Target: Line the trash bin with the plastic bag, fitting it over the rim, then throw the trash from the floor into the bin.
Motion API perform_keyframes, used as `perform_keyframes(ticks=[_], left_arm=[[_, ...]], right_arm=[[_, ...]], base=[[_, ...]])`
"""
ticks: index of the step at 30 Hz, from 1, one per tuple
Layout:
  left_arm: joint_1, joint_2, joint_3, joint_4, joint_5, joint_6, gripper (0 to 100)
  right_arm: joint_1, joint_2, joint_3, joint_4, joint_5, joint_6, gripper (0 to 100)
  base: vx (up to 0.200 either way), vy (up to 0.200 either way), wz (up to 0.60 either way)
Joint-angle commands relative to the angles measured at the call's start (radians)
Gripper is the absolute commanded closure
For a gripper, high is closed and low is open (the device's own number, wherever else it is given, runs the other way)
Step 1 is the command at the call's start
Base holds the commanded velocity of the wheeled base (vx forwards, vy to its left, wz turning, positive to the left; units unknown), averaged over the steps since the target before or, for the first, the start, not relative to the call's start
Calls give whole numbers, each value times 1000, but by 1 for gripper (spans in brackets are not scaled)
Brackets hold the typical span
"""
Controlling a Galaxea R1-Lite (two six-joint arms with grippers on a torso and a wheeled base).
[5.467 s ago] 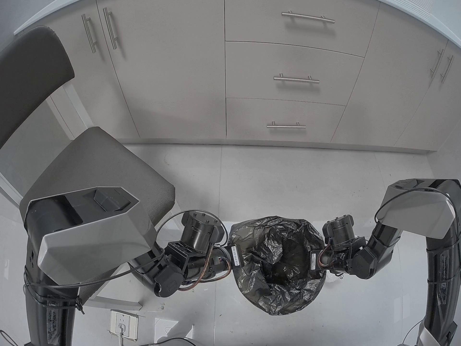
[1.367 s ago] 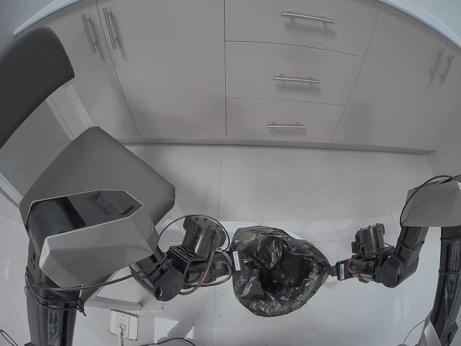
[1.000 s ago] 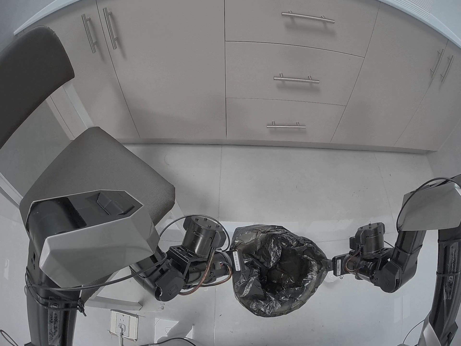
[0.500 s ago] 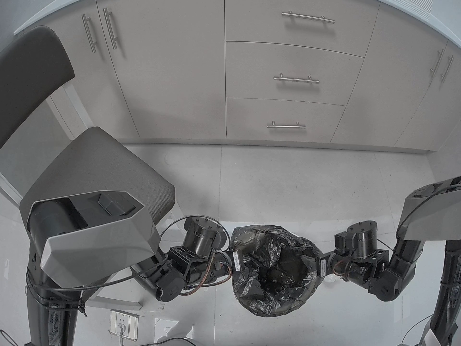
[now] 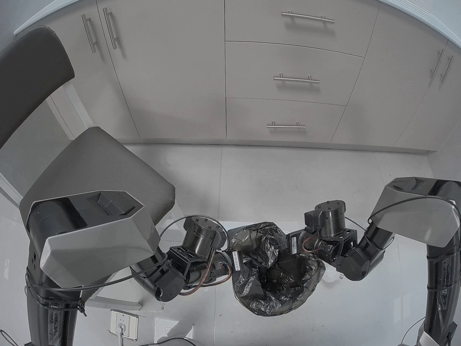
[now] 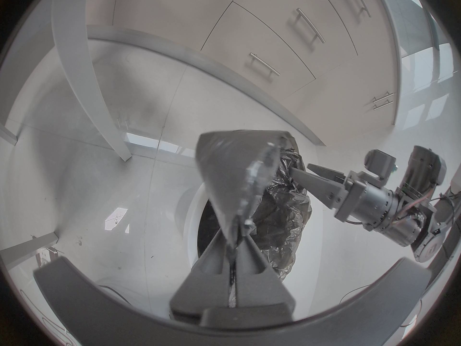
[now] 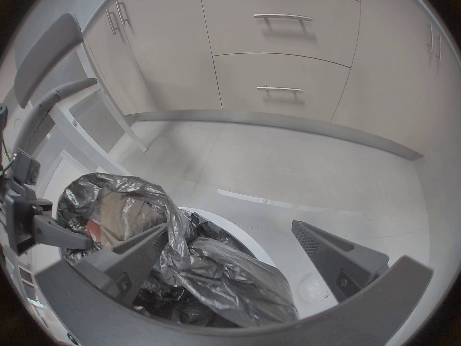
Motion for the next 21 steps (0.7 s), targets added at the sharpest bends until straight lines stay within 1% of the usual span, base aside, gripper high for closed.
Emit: perform_keyframes(ticks=[1,10,13,15,17,18,19,21], left_arm=[[0,-6,7,0,-1,1,100],[-4,-6,4,0,-1,1,100],[-4,-8,4,0,1,3,100],[-1,-6,1,0,4,29,100],[7,-3,1,0,19,82,100],[8,-3,1,1,24,90,100],[17,0,4,0,59,145,100],[20,0,9,10,81,207,100]], right_arm=[[-1,72,-72,12,0,0,0],[-11,61,-67,7,-1,2,0],[-24,64,-74,7,-3,3,0],[-34,69,-78,5,-7,3,0],[-40,73,-86,5,-7,3,0],[-41,73,-86,5,-7,3,0],[-46,75,-89,5,-7,3,0],[-46,80,-93,5,-7,8,0]], base=[[0,0,0],[0,0,0],[0,0,0],[0,0,0],[0,0,0],[0,0,0],[0,0,0],[0,0,0]])
